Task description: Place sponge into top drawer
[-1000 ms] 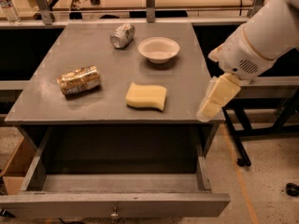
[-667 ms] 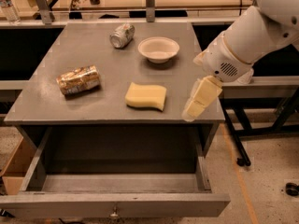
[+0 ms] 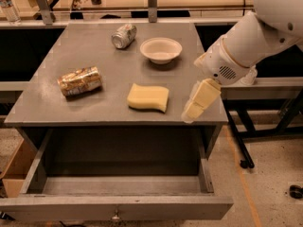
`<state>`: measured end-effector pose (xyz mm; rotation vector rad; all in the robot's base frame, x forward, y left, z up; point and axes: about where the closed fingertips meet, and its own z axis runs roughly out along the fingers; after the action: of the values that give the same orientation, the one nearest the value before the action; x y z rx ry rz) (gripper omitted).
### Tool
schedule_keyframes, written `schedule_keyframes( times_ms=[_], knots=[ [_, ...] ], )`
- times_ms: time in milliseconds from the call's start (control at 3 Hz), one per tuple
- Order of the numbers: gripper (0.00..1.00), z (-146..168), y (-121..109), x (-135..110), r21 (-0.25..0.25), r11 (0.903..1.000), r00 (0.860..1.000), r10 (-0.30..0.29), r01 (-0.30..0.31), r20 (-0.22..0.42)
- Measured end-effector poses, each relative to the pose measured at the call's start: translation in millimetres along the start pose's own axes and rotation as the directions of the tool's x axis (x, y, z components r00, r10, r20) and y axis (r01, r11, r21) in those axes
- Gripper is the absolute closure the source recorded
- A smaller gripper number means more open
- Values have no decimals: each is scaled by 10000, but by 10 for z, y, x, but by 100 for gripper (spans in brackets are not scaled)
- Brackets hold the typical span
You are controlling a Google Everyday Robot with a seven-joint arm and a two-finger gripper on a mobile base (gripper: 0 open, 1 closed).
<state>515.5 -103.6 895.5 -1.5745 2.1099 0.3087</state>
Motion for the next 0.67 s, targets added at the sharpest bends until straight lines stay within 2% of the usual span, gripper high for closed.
schedule_keyframes(
  times_ms=[667],
  knots=[
    [0,524,-418,-18,295,9986,9991,433,-431,-48]
  ],
)
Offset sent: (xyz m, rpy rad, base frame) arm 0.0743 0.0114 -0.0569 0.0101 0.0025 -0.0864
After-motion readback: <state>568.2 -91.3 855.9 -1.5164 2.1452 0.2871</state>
